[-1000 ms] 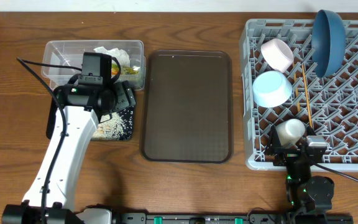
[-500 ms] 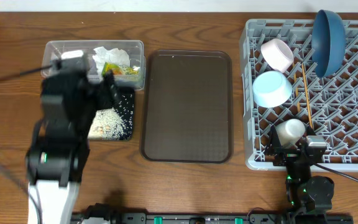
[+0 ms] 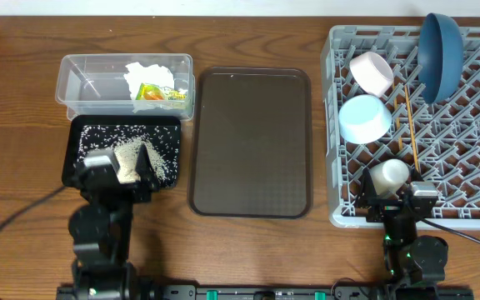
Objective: Sort waste into correct bins and load items into the dishwasher rack
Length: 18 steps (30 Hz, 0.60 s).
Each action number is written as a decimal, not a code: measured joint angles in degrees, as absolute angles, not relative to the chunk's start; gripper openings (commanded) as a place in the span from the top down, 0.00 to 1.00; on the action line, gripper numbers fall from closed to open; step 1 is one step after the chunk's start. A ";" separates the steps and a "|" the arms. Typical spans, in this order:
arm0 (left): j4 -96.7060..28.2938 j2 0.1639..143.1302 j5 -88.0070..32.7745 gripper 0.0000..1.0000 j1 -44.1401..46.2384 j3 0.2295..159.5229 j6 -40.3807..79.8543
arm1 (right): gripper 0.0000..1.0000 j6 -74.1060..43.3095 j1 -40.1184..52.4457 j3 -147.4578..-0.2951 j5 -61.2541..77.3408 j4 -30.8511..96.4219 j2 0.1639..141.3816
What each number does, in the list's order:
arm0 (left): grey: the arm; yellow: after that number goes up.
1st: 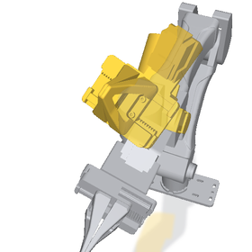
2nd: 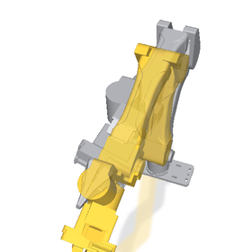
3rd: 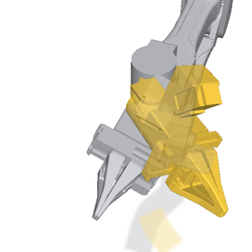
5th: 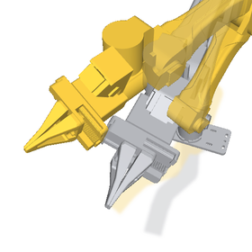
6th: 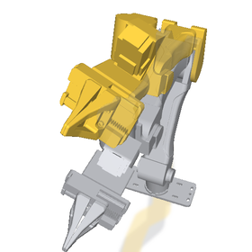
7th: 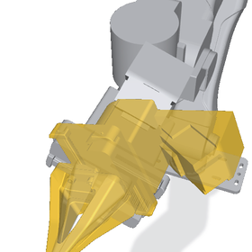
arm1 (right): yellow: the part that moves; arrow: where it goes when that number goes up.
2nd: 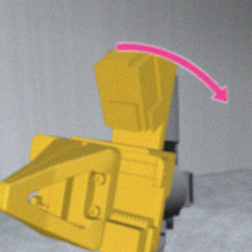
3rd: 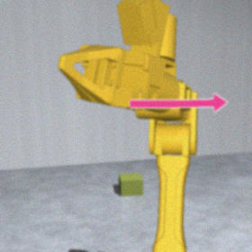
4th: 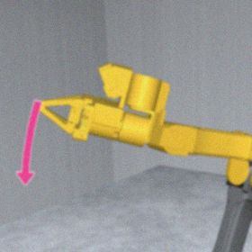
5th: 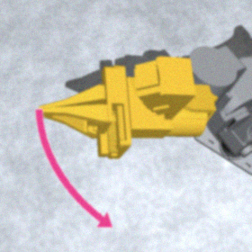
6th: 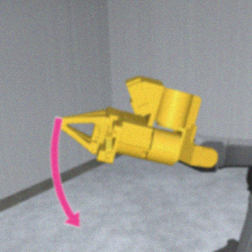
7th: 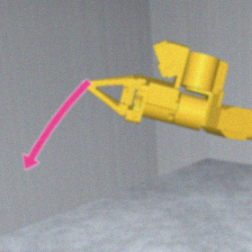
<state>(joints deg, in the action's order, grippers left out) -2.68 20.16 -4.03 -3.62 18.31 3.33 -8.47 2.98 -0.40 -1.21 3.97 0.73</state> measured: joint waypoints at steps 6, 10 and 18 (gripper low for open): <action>-1.41 10.79 -6.00 0.13 -3.92 10.68 1.21 | 0.01 -8.47 2.98 -0.40 -1.19 3.97 0.73; -1.19 6.79 -6.07 0.13 -3.97 7.29 0.91 | 0.01 -8.47 2.98 -0.40 -1.19 3.97 0.73; -1.28 0.99 -6.07 0.13 -3.97 3.44 -0.47 | 0.01 -8.47 2.98 -0.40 -1.19 3.97 0.73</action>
